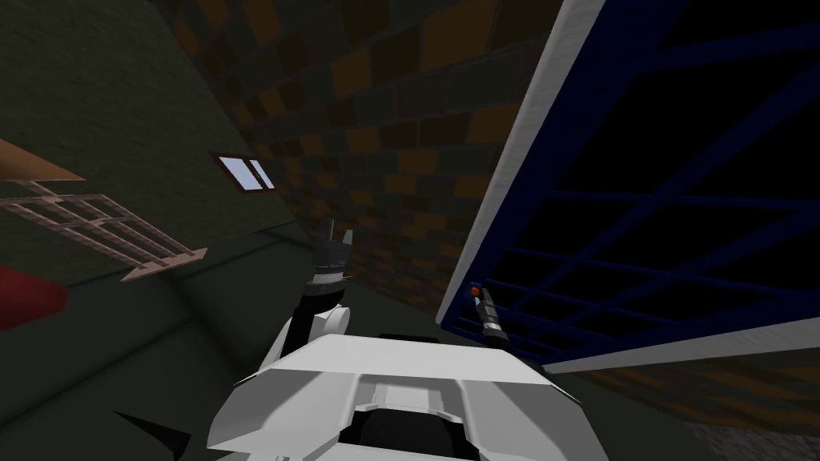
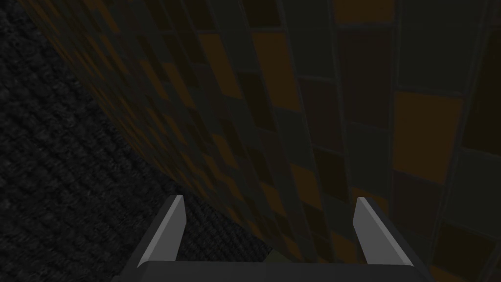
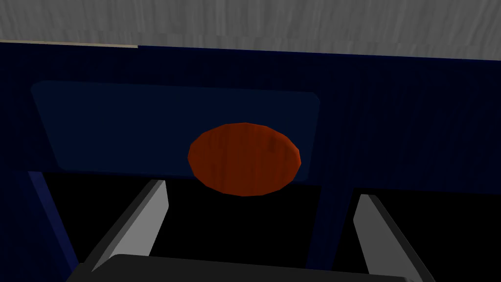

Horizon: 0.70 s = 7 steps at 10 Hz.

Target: Pull the door open

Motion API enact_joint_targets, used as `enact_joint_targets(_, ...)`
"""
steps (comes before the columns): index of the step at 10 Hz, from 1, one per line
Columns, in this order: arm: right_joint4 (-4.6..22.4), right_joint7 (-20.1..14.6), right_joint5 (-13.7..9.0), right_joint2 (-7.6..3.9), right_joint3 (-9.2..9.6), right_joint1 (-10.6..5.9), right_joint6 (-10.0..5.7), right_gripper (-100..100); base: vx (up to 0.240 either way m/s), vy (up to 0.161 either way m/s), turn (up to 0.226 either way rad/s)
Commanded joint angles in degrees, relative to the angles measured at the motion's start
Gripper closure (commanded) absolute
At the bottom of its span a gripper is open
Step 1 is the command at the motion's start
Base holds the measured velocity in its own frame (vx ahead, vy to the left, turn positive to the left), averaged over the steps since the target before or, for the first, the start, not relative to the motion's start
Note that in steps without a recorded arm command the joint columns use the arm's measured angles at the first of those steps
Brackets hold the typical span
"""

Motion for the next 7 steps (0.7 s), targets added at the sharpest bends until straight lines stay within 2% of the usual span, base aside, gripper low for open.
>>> enact_joint_targets(1, 0.1, -2.2, -0.8, 0.19, 0.38, -0.26, 0.04, -100, -0.041, 0.013, 0.043)
enact_joint_targets(4, 0.1, -7.2, -2.9, 0.56, 1.22, -0.69, 0.28, -100, -0.052, 0.001, 0.033)
enact_joint_targets(5, 0.1, -7.7, -2.9, 0.56, 1.22, -0.69, 0.28, -100, -0.039, -0.011, 0.013)
enact_joint_targets(7, 0.1, -11.3, -4.7, 0.86, 1.92, -1.04, 0.48, -100, -0.048, -0.013, 0.039)
